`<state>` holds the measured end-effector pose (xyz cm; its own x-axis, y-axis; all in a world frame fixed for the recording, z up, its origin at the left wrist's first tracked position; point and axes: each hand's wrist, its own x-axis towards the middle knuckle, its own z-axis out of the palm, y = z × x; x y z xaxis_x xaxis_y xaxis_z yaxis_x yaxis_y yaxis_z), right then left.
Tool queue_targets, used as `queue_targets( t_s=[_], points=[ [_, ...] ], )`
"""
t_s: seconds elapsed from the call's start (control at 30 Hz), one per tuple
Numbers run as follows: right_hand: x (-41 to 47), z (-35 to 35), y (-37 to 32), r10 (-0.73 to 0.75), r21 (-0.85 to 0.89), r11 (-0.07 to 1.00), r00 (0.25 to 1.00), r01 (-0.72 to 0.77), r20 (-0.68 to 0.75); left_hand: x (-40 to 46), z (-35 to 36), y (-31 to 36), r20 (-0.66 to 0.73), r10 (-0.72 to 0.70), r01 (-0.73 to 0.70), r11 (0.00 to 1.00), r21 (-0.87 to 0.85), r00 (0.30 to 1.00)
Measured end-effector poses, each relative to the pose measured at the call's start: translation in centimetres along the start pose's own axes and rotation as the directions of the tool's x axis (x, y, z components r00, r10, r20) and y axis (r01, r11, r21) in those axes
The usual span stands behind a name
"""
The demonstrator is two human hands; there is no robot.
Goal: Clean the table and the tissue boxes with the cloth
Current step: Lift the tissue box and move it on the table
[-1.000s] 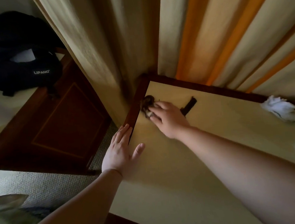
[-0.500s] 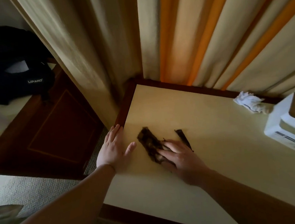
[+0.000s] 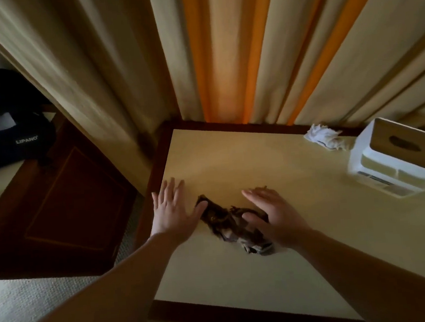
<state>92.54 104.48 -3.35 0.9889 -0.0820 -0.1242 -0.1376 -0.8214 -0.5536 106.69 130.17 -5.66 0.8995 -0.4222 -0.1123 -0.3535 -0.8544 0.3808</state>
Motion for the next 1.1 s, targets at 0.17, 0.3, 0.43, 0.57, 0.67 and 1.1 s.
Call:
queue_targets(
  t_s=[0.17, 0.3, 0.43, 0.57, 0.67, 1.1],
  points=[
    [-1.1, -3.9, 3.9, 0.142, -0.083, 0.984, 0.977, -0.157, -0.160, 2.0, 0.8, 7.5, 0.048, 0.147, -0.143, 0.987, -0.076, 0.988],
    [-3.6, -7.1, 7.8, 0.190, -0.161, 0.953, 0.918, -0.258, -0.348, 3.3, 1.9, 14.1, 0.094, 0.293, -0.277, 0.949, -0.154, 0.952],
    [-6.4, -10.2, 10.8, 0.321, -0.146, 0.889, 0.817, -0.434, -0.480, 4.1, 3.0, 20.3, 0.124, 0.386, -0.360, 0.913, -0.192, 0.914],
    [-9.0, -12.7, 13.4, 0.389, -0.097, 0.839, 0.715, -0.535, -0.580, 4.5, 4.2, 25.5, 0.161, 0.452, -0.418, 0.884, -0.210, 0.877],
    [-10.4, -14.3, 15.2, 0.432, -0.068, 0.811, 0.673, -0.581, -0.600, 4.9, 5.0, 29.0, 0.209, 0.474, -0.424, 0.872, -0.242, 0.855],
    [-10.8, -19.6, 22.1, 0.745, 0.332, 0.665, 0.562, -0.669, -0.359, 8.8, 8.6, 39.9, 0.343, 0.446, -0.293, 0.862, -0.414, 0.827]
  ],
)
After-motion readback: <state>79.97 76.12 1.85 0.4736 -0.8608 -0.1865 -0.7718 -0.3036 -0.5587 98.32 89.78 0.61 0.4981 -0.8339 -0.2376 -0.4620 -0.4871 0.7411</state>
